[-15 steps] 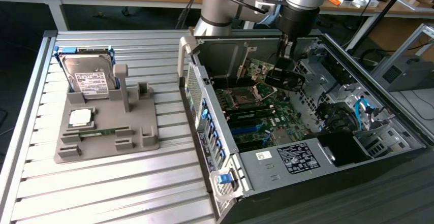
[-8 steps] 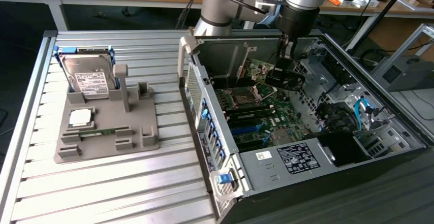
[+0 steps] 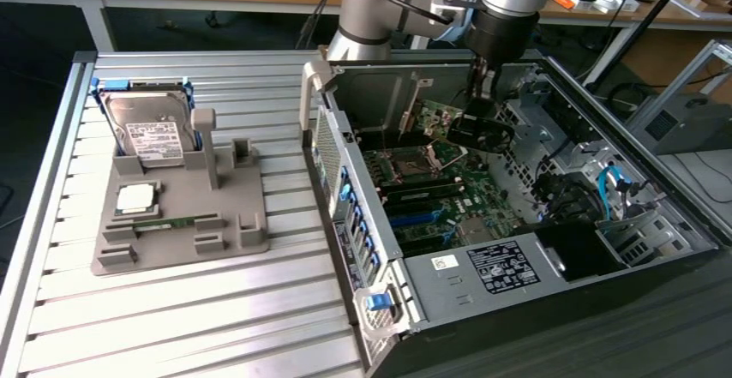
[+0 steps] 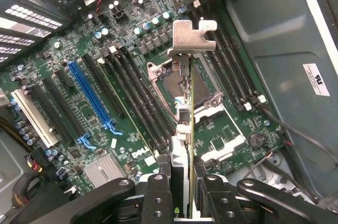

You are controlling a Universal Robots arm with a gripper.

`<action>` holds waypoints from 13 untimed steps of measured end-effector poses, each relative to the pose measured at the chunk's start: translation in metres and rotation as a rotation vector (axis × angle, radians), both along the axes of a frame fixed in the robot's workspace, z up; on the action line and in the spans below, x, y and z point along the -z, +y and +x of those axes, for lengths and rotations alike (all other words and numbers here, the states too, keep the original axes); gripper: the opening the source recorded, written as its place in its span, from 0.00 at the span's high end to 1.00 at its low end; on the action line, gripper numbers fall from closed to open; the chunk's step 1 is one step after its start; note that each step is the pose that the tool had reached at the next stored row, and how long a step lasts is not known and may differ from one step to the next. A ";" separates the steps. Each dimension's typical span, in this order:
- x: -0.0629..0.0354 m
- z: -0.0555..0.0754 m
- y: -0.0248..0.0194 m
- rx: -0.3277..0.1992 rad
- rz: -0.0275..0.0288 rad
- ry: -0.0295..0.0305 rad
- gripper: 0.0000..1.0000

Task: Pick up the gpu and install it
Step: 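Insert the gpu into the slot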

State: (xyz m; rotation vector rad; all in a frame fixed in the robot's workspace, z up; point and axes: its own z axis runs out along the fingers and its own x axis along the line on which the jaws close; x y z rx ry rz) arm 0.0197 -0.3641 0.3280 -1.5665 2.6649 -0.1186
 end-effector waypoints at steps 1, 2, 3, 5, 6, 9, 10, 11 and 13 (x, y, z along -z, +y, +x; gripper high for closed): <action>0.0000 0.000 0.0000 -0.003 -0.0001 0.0000 0.73; 0.0000 0.000 0.0000 -0.006 0.0000 0.0000 0.73; 0.0000 0.000 0.0000 -0.009 -0.0001 0.0000 0.73; 0.0000 0.000 0.0000 -0.014 -0.0001 0.0000 0.73; 0.0000 0.000 0.0000 -0.017 -0.0001 0.0000 0.73; 0.0000 0.000 0.0000 -0.026 -0.0001 0.0000 0.73; 0.0000 0.000 0.0000 -0.029 0.0000 0.0000 0.73; 0.0000 0.000 0.0000 -0.032 -0.0001 0.0000 0.73; 0.0000 0.000 0.0000 -0.037 0.0000 0.0000 0.73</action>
